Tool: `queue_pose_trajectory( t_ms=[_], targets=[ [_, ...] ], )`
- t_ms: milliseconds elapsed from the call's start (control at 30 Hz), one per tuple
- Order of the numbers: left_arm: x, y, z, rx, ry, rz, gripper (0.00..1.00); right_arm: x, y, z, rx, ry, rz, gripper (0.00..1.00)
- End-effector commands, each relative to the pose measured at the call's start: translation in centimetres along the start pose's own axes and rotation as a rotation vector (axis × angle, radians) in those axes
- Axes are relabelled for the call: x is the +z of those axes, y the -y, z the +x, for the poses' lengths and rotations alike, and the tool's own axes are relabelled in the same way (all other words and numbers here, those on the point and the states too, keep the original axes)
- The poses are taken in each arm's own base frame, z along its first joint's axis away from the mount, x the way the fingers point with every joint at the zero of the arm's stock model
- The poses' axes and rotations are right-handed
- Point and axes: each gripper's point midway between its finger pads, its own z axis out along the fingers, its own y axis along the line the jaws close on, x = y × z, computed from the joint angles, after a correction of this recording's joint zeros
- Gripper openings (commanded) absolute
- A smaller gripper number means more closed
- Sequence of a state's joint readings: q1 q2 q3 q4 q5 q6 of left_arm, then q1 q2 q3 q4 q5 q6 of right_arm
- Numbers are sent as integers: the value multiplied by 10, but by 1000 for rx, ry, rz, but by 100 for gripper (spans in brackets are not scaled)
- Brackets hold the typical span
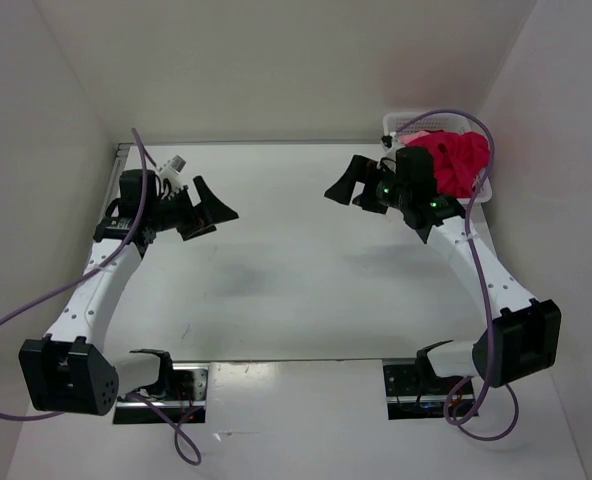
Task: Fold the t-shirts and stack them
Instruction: Grab crumpled tshirt from bin with the right arm
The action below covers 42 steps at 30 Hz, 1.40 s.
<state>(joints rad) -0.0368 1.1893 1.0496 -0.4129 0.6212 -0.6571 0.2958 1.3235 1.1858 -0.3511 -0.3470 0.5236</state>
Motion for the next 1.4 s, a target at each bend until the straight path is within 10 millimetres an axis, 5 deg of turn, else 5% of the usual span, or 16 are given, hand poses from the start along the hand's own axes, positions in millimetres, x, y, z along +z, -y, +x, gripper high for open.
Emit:
queue_pose_trajectory(
  t_ms=[0, 133, 167, 200, 233, 300, 333, 400, 533, 700, 767, 967, 1233, 1367],
  targets=[
    [-1, 1, -3, 49, -7, 5, 99, -9, -35, -25, -24, 48, -160, 100],
    [1, 6, -3, 80, -20, 46, 99, -3, -19, -35, -2, 86, -87, 98],
    [2, 4, -1, 80, -20, 46, 99, -3, -18, -41, -4, 108, -70, 87],
    [4, 7, 0, 89, -24, 73, 99, -4, -10, -48, 1, 140, -18, 61],
    [5, 7, 2, 77, -30, 86, 96, -5, -9, -55, -1, 165, -1, 49],
    [6, 9, 8, 64, -49, 114, 68, -7, 7, -70, 15, 214, 99, 28],
    [7, 6, 10, 58, -55, 111, 58, -4, 17, -79, 27, 226, 137, 25],
    [8, 7, 8, 59, -54, 112, 34, -5, 57, -92, 69, 256, 278, 25],
    [8, 10, 9, 88, -59, 93, 28, -11, 142, -123, 154, 323, 578, 41],
    [14, 13, 29, 70, -95, 115, 59, -35, 201, -169, 178, 442, 778, 63],
    [13, 15, 33, 76, -100, 121, 68, -38, 234, -172, 222, 444, 858, 68],
    [16, 21, 45, 96, -121, 123, 80, -42, 261, -212, 255, 546, 901, 76],
    [20, 15, 47, 86, -128, 107, 82, -9, 287, -226, 216, 472, 937, 78],
    [21, 15, 44, 86, -123, 99, 82, 3, 295, -217, 224, 422, 934, 78]
  ],
)
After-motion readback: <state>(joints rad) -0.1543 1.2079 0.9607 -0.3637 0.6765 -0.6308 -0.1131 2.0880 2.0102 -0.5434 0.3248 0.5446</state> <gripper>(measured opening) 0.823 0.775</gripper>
